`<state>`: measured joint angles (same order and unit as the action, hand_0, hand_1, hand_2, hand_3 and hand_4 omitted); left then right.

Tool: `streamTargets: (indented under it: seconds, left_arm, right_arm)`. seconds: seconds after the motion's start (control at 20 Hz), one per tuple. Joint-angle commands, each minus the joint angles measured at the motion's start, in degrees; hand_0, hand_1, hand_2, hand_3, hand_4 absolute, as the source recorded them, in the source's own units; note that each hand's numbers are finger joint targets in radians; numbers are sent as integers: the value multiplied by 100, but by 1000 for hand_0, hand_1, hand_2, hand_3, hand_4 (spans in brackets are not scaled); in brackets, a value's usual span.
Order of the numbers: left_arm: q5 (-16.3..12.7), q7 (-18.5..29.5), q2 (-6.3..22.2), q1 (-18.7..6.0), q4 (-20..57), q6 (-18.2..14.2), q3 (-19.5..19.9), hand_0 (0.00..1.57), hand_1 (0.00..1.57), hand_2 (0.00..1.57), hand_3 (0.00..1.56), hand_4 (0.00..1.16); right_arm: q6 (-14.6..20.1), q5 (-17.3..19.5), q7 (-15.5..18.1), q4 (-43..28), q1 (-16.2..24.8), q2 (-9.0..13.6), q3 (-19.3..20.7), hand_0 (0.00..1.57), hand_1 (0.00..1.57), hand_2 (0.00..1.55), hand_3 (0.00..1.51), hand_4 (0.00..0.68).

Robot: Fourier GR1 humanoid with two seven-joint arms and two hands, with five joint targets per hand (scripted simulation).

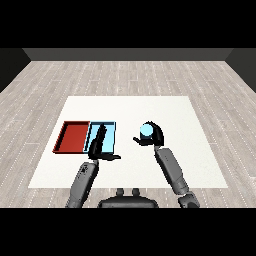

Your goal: Pick the blue can and put it in the blue box

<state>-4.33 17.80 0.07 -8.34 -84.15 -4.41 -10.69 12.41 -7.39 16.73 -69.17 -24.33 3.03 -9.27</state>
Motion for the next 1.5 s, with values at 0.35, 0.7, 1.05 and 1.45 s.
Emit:
streamTargets:
  seconds: [0.35,0.7,1.05,1.45]
  left_arm:
    - [-291,256,-7,-633,774,-1087,-1245,0,0,0,0,0]
    - [-422,62,-7,-673,934,-782,-1071,0,0,0,0,0]
    - [-1122,270,-7,-1388,1764,-1494,-1656,0,0,0,0,0]
    - [-1205,115,-7,-1306,1699,-1376,-1594,0,0,0,0,0]
  right_arm:
    - [200,106,-347,-353,-266,-296,-366,1441,1441,1467,1386,561]
    - [-105,135,-545,-401,-391,-300,-29,1439,1439,1459,1360,551]
    - [235,-221,-268,-168,-352,-302,-653,1444,1444,1469,1382,560]
    - [70,-215,-102,-324,-205,-302,-715,1437,1437,1463,1373,553]
